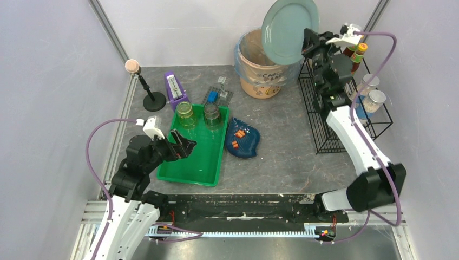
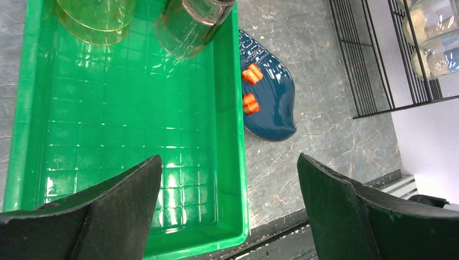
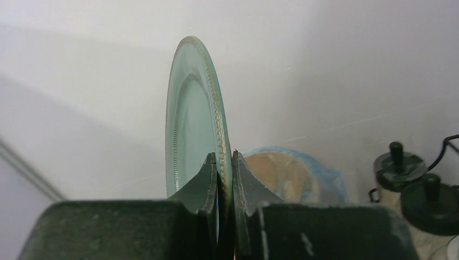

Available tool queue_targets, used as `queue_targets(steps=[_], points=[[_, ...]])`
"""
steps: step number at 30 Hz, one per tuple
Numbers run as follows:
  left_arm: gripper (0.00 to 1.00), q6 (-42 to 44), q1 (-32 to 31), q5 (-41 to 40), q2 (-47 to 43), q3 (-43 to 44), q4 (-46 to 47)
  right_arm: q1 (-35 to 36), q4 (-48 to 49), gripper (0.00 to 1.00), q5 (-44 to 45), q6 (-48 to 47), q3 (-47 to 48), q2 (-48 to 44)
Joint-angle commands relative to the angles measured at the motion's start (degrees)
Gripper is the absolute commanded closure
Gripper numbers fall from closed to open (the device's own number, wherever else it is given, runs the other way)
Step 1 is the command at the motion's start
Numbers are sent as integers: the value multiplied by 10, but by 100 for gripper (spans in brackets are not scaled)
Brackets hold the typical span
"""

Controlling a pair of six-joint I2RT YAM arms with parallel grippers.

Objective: Clear the kitchen counter

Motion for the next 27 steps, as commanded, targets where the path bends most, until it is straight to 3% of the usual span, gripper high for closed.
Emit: queue_targets(steps=[1, 7, 15, 27], points=[[0, 13, -2, -30, -3, 54, -36, 21, 42, 100, -51, 93, -45, -88], [0, 34, -2, -100, 6, 109, -91, 62, -21, 100, -98, 145, -128, -167], [0, 15, -2, -133, 11, 120, -123, 148, -51, 100, -150, 233, -261, -204], [0, 7, -2, -148, 14, 142, -149, 328, 10, 100, -81, 273, -320, -92]])
